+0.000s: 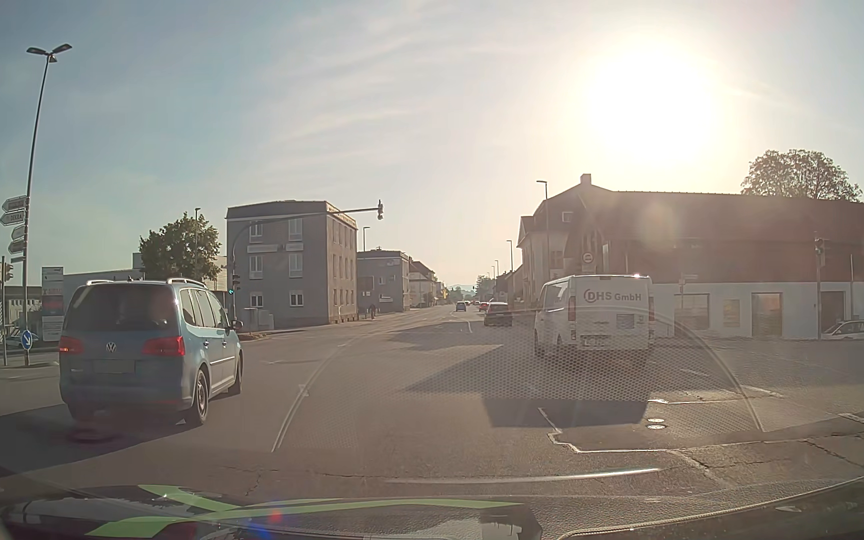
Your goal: Follow the waypoints while adhering to traffic rules and regulations
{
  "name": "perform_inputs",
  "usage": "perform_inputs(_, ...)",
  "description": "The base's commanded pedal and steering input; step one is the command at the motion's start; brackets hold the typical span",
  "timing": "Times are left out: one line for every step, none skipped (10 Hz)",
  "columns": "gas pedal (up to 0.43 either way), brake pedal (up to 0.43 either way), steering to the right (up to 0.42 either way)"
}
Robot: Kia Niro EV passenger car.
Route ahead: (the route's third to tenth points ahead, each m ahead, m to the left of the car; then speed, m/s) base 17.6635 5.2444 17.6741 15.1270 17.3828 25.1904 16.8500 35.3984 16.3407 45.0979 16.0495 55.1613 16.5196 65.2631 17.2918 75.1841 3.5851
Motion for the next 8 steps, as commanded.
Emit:
perform_inputs(0.138,0.000,-0.048)
perform_inputs(0.138,0.000,-0.056)
perform_inputs(0.138,0.000,-0.058)
perform_inputs(0.150,0.000,-0.059)
perform_inputs(0.150,0.000,-0.061)
perform_inputs(0.150,0.000,-0.066)
perform_inputs(0.150,0.000,-0.072)
perform_inputs(0.150,0.000,-0.081)
